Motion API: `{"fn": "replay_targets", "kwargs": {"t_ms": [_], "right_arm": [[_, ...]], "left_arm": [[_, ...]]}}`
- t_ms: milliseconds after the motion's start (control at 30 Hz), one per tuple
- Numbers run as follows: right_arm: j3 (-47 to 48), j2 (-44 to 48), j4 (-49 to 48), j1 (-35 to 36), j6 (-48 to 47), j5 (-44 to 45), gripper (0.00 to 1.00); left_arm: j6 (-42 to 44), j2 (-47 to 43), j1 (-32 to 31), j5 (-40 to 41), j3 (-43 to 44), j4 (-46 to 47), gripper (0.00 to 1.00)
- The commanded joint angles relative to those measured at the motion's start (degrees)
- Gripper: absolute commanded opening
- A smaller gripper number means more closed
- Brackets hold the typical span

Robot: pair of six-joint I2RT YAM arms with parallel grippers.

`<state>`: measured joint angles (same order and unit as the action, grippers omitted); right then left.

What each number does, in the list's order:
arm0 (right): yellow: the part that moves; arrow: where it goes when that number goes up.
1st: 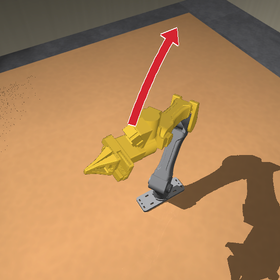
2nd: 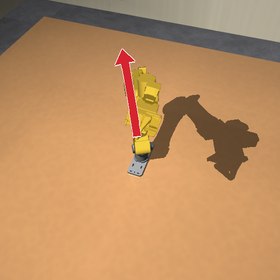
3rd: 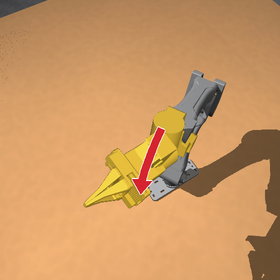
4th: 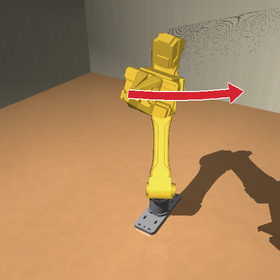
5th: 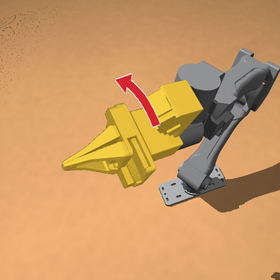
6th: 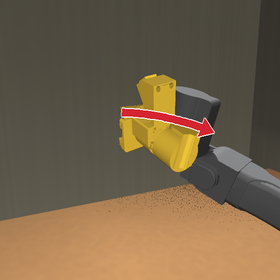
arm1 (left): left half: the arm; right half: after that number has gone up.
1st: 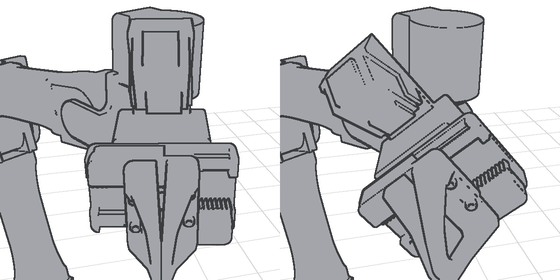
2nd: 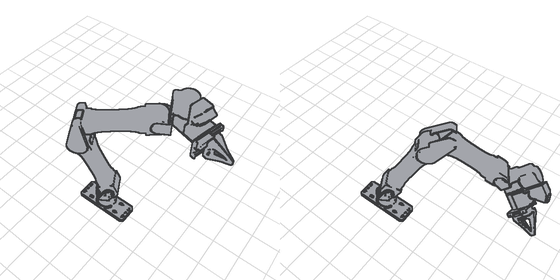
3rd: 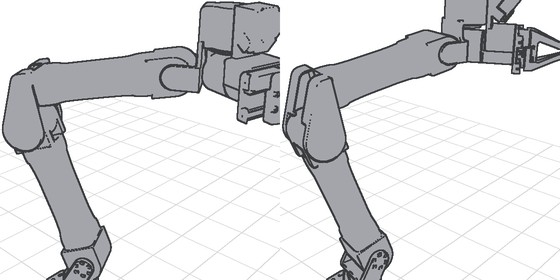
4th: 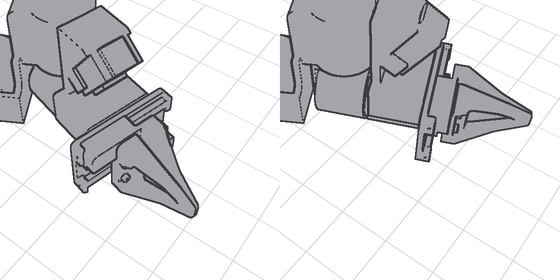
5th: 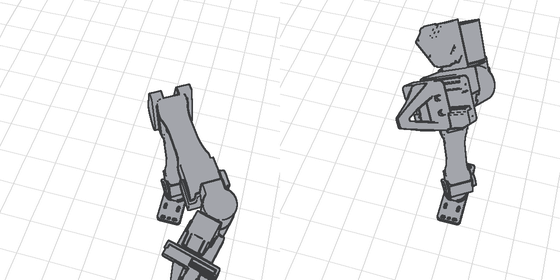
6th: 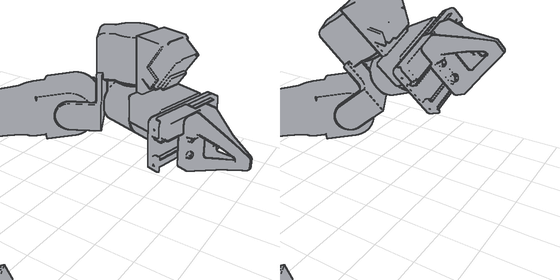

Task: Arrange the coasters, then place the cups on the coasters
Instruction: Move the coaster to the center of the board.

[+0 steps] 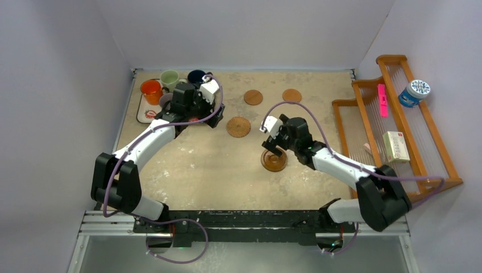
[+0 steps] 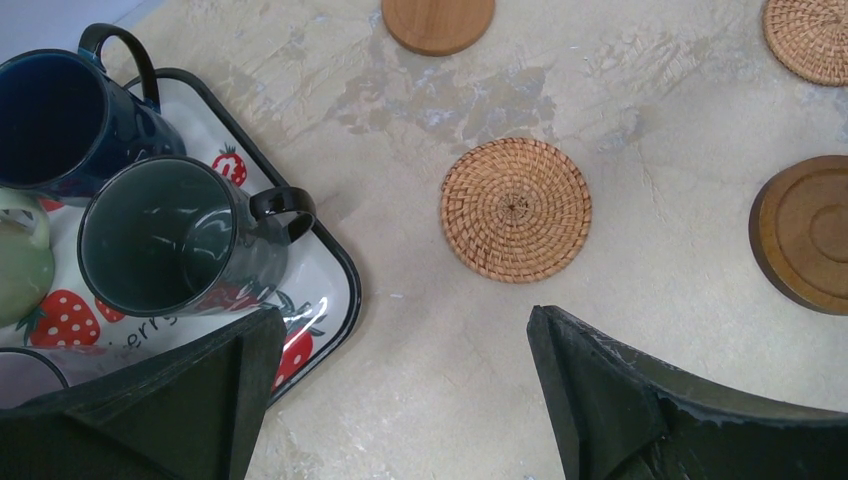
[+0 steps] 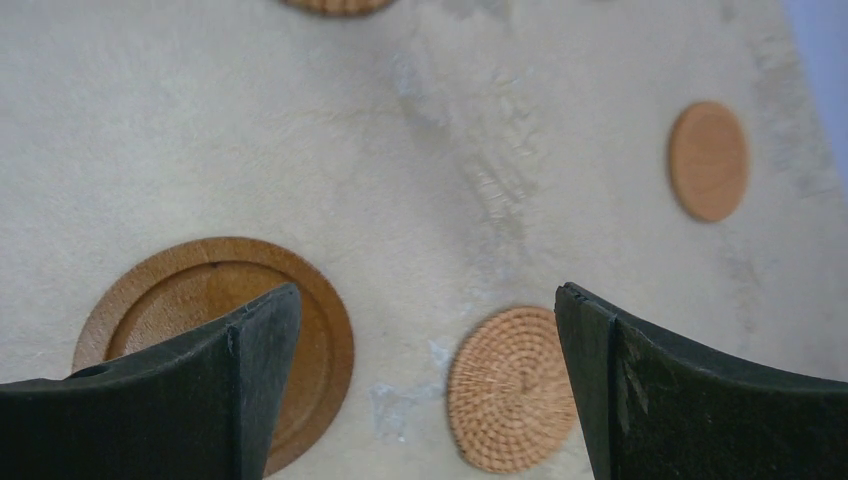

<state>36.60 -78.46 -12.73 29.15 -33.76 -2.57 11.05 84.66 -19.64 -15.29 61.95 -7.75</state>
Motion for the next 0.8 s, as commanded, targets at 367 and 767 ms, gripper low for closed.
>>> {"fn": "replay_targets", "kwargs": {"t_ms": [367,767], "right_arm": [[6.4,1.0,4.3,-13.6,-1.0,9.3,0.99],[6.3,-10.1,-1.8,-16.6,-2.9,13.6,0.99]], "left_arm": [[-1.7,-0.7,0.0,-3.1,-0.3,1.9,1.00],[-1.6,-0.9,0.0,-3.1,-0.3,1.8,1.00]]}}
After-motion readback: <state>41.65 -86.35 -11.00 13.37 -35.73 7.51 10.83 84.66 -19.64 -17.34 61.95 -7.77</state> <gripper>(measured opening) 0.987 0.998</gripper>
